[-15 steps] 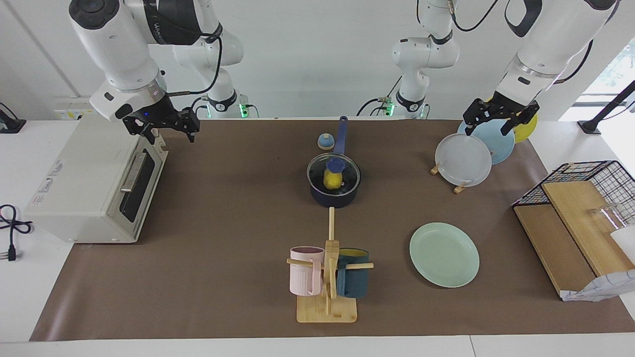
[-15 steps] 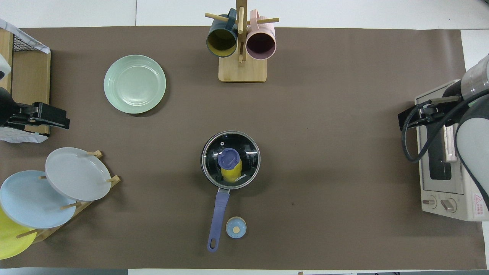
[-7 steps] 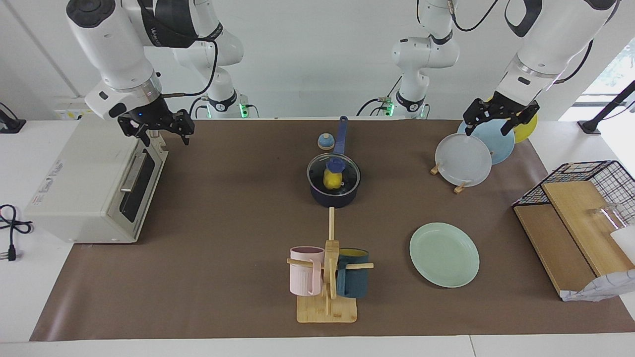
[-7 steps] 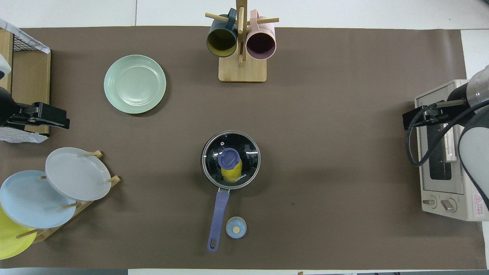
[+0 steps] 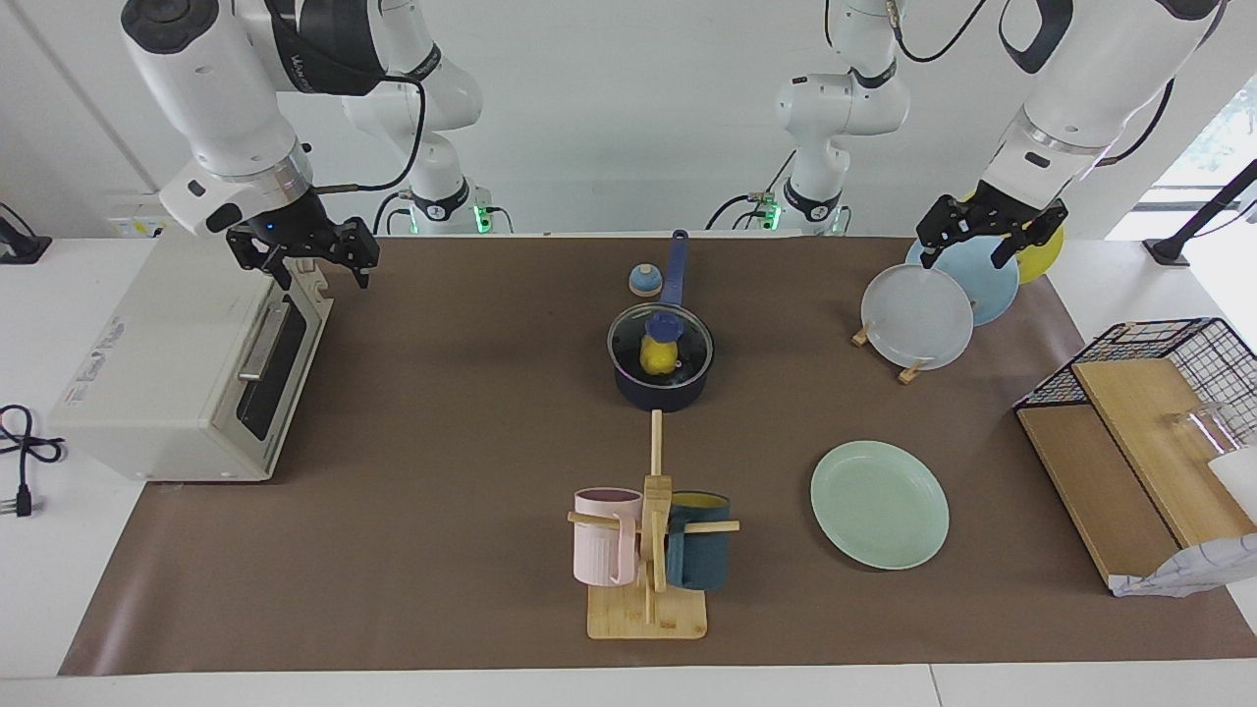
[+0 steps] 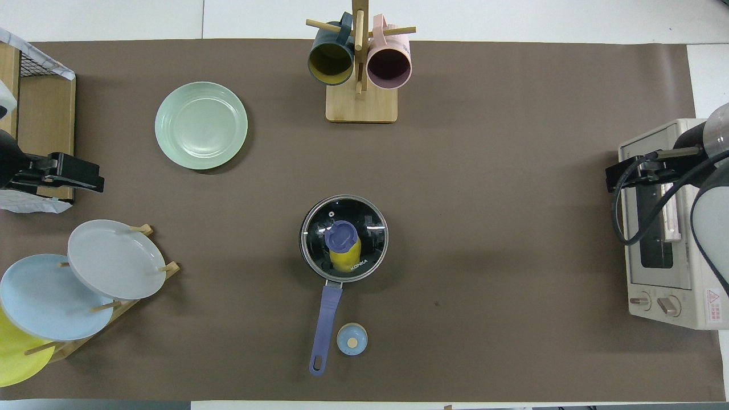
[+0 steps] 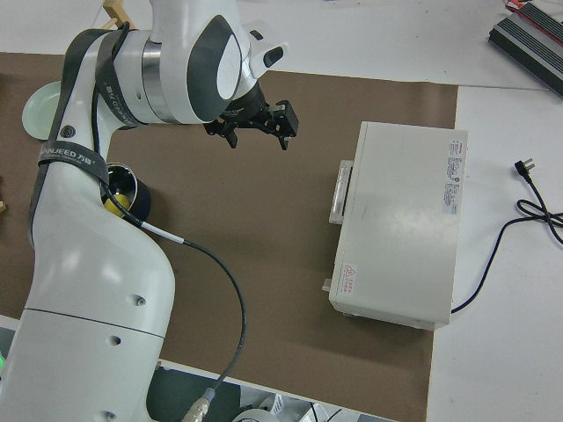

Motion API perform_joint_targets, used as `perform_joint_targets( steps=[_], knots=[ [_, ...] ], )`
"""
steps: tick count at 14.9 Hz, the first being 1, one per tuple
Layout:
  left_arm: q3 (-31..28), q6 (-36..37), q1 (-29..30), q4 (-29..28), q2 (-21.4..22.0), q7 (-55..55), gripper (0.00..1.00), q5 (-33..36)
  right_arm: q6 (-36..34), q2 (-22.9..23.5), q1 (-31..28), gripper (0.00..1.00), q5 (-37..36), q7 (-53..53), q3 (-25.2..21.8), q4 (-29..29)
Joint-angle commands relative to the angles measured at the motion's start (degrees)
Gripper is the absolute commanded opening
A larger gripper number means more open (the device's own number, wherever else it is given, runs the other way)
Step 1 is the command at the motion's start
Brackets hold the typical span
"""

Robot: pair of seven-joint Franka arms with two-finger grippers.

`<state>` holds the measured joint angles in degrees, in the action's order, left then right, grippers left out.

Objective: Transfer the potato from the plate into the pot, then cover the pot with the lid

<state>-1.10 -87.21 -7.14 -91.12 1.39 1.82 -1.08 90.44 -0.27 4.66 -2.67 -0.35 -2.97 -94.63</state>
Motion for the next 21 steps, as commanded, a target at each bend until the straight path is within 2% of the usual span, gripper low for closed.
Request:
perform_joint_targets(
  steps=[1, 3, 21],
  knots=[
    [0.57, -0.42, 0.54, -1.52, 1.42, 0.47, 1.00, 0.82, 0.26, 0.36, -2.18, 1.00, 0.03, -0.97, 0.85, -0.03],
    [0.57, -0.42, 0.63, -1.52, 1.42, 0.47, 1.00, 0.82, 0.44, 0.27, -4.30, 1.00, 0.47, -0.97, 2.00, -0.12],
    [0.57, -0.42, 0.54, -1.52, 1.42, 0.47, 1.00, 0.82, 0.97, 0.45, -3.78, 1.00, 1.71, -1.41, 1.82, 0.76]
  ],
)
